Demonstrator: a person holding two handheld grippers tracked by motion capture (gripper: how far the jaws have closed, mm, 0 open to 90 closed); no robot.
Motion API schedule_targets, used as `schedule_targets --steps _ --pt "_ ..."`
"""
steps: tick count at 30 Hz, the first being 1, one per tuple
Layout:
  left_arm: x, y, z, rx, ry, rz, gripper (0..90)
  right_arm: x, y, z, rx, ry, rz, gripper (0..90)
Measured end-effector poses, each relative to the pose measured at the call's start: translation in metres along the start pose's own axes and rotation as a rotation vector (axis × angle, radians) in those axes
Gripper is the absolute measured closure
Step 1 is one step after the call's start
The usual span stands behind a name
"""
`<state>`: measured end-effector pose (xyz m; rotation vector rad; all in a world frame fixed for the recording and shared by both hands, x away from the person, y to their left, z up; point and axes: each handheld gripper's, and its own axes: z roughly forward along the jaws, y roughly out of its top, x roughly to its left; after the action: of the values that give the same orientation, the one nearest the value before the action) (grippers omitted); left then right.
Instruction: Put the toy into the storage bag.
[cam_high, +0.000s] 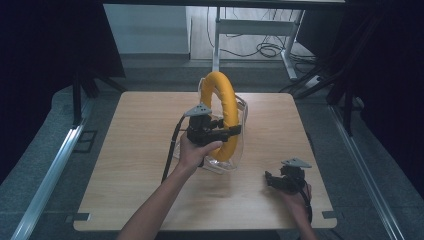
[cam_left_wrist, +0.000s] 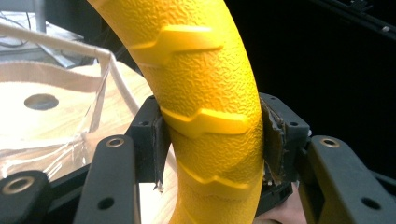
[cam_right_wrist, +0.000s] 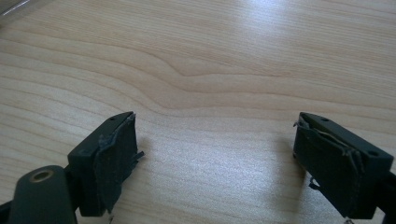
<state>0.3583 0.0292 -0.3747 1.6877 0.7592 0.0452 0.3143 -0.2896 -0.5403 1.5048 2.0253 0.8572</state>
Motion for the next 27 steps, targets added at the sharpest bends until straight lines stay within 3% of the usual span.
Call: schedule_targets --steps 7,15,22,27 --pt "0.009 -0.013 0.005 0.029 0.005 -0.021 48.1 0.0 0.0 0.0 0.001 0.001 0.0 13.8" --pt "0.009 -0.013 0.004 0.048 0.004 -0.021 47.7 0.0 0.0 0.0 0.001 0.0 -0.002 13.8" --pt "-0.001 -0.006 -0.001 0.071 0.101 0.097 40.7 0.0 0.0 0.0 0.002 0.0 -0.001 13.7" --pt "-0.001 -0.006 -0.012 0.057 0.086 0.086 33.3 0.0 0.0 0.0 0.001 0.0 -0.001 13.8"
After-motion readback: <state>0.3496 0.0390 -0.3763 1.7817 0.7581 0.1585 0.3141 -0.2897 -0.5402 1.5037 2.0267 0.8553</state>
